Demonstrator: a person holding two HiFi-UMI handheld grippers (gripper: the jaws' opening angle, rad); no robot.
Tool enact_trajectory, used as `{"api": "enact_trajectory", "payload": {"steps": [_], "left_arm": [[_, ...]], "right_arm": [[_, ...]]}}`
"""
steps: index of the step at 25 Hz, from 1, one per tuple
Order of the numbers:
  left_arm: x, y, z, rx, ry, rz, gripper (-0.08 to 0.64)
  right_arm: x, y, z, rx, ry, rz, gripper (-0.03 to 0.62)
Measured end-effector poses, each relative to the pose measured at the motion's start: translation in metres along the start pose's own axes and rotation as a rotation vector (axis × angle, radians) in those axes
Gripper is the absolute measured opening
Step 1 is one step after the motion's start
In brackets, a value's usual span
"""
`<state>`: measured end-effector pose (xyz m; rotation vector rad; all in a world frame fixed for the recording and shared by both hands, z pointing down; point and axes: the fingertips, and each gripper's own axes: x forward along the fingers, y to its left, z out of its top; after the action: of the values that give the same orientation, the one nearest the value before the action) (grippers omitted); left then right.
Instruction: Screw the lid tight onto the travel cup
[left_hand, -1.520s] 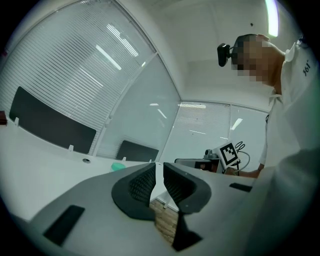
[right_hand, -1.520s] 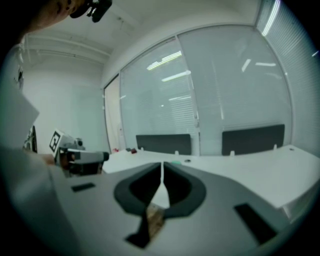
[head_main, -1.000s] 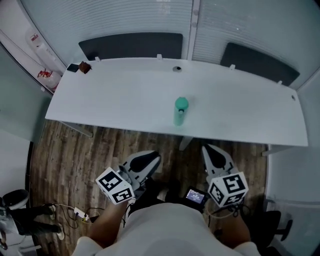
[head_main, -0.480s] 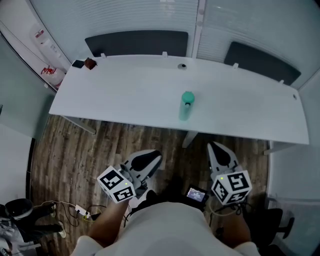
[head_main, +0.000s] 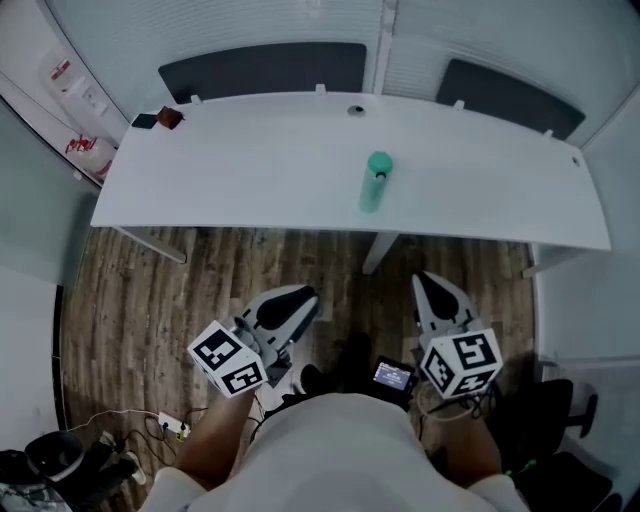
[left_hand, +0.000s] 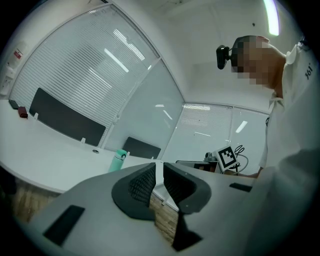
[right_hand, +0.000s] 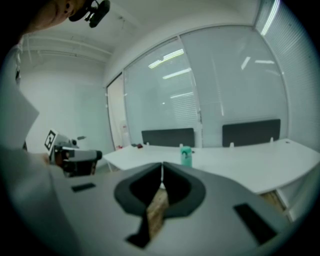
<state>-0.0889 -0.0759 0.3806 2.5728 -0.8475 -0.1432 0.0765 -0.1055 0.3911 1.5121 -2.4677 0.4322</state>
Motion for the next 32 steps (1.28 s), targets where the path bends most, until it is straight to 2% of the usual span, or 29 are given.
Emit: {"api": "enact_trajectory", "payload": {"steps": [8,18,24,32], "left_arm": [[-0.014,-0.013,0.001,0.007,0.02,-0.039,0.069],[-0.007,-0.021,-0.004,0.02,0.043,-0.079,0.069],[-0.005,-0.025,-0.006,0.018,0.05,-0.092,0.069],[-0.003,-0.024,-0.01,0.022,0.049,-0.088,0.069]], "right_arm": [[-0.025,0.013,0.001,-0.001,-0.009,-0.048,0.023],[-0.029,0.016,0.007,-0.022,-0.013,-0.048,0.021],[-0.03,0.026,0.014,-0.117,-0.016,-0.044,0.021],[-0.027,0.028,0.013,-0.144,-0.023,-0.031,0.021]]}}
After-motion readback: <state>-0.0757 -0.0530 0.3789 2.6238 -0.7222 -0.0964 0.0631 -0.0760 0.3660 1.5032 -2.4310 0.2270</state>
